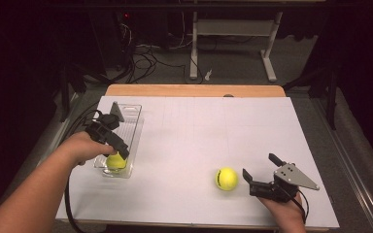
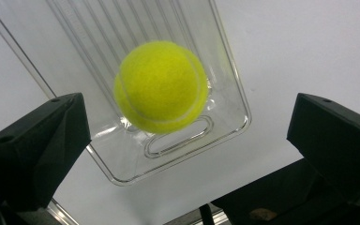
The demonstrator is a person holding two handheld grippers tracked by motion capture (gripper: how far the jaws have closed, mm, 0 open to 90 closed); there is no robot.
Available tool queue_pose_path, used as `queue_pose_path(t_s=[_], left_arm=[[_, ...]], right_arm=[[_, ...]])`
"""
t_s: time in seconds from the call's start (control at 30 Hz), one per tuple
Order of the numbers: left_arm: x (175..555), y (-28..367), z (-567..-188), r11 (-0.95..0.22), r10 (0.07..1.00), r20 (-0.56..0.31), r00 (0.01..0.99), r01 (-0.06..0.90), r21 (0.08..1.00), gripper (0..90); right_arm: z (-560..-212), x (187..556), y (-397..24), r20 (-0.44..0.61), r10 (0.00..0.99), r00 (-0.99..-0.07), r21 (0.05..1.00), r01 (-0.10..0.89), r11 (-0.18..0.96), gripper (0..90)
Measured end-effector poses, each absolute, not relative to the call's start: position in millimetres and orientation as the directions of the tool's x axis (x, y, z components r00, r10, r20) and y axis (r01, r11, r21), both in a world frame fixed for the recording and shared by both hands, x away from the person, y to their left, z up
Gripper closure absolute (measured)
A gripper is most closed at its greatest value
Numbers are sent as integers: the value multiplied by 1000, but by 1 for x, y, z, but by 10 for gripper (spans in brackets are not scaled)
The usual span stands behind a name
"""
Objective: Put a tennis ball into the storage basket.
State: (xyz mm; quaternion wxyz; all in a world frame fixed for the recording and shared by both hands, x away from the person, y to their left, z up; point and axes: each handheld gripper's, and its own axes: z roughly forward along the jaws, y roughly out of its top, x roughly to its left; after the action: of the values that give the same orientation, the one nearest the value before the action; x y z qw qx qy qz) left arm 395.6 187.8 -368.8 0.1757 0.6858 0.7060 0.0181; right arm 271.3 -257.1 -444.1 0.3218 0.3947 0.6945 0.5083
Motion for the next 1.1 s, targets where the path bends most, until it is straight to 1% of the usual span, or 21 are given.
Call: queue_pose_path(t_s=[0.47,0.77,1.1], left_arm=[[395,155,-371,-8,978,-199,63,964,266,7],[392,127,-369,-63,969,-213,121,964,258,7],[386,100,-370,-121,963,-203,179,955,270,7]], right_arm=[[-444,271,-257,-47,875,-482,960,220,173,4],[-444,271,-257,-50,873,-485,960,217,176,4],[-443,271,-257,-51,873,-485,961,213,175,4]])
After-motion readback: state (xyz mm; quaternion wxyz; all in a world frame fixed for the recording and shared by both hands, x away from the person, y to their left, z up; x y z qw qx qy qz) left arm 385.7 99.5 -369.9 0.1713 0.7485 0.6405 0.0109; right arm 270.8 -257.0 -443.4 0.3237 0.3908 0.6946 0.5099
